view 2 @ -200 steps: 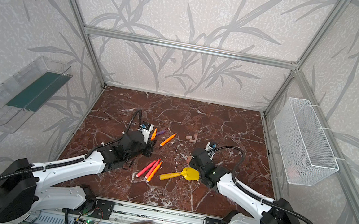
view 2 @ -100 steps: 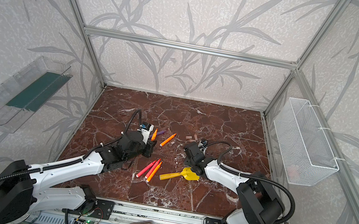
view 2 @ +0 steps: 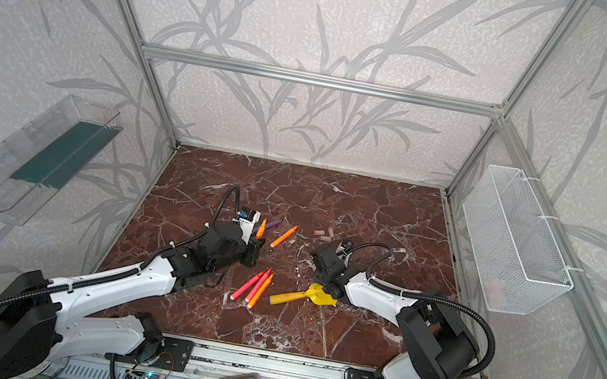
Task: Insert the pens into the pen caps
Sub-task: 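Hold the marker up with the left gripper while the right gripper moves to the caps, then lower the right gripper and close it on a pink pen cap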
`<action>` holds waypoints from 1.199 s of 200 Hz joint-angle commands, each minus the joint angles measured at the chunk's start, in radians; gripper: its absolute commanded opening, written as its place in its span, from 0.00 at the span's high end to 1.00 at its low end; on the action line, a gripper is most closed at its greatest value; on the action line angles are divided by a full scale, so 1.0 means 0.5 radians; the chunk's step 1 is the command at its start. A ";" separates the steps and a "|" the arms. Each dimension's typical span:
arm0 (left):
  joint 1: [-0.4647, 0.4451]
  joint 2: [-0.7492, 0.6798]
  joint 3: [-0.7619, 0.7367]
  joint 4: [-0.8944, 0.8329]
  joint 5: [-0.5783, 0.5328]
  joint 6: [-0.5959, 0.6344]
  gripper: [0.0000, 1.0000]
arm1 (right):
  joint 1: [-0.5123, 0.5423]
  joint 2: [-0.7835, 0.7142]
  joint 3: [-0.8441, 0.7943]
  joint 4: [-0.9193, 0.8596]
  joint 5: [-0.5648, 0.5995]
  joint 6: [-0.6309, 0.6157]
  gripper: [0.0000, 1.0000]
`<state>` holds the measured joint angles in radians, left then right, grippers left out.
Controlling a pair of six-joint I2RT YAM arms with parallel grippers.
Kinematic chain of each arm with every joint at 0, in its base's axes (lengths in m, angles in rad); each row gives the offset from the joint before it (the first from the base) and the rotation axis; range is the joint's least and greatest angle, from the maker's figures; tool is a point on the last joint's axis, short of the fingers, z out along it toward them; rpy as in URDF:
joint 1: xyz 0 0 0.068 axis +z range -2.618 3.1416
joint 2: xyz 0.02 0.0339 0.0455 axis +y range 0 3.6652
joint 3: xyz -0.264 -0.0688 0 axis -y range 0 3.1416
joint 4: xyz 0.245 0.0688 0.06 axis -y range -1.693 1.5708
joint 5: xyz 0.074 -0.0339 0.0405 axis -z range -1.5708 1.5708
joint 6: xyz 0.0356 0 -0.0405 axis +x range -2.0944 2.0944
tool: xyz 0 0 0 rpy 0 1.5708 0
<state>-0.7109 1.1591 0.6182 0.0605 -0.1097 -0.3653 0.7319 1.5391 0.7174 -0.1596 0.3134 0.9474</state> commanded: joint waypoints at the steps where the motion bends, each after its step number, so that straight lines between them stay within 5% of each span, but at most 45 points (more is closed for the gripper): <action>1: 0.007 -0.002 0.052 -0.010 0.002 0.028 1.00 | -0.009 0.059 0.011 0.018 0.021 0.012 0.69; 240: 0.007 0.008 0.058 -0.009 0.031 0.028 1.00 | -0.193 0.241 0.182 -0.204 0.186 -0.137 0.80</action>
<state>-0.7109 1.1625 0.6182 0.0605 -0.1009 -0.3592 0.6556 1.6432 0.7864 -0.2150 0.3801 0.9138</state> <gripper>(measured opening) 0.162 0.203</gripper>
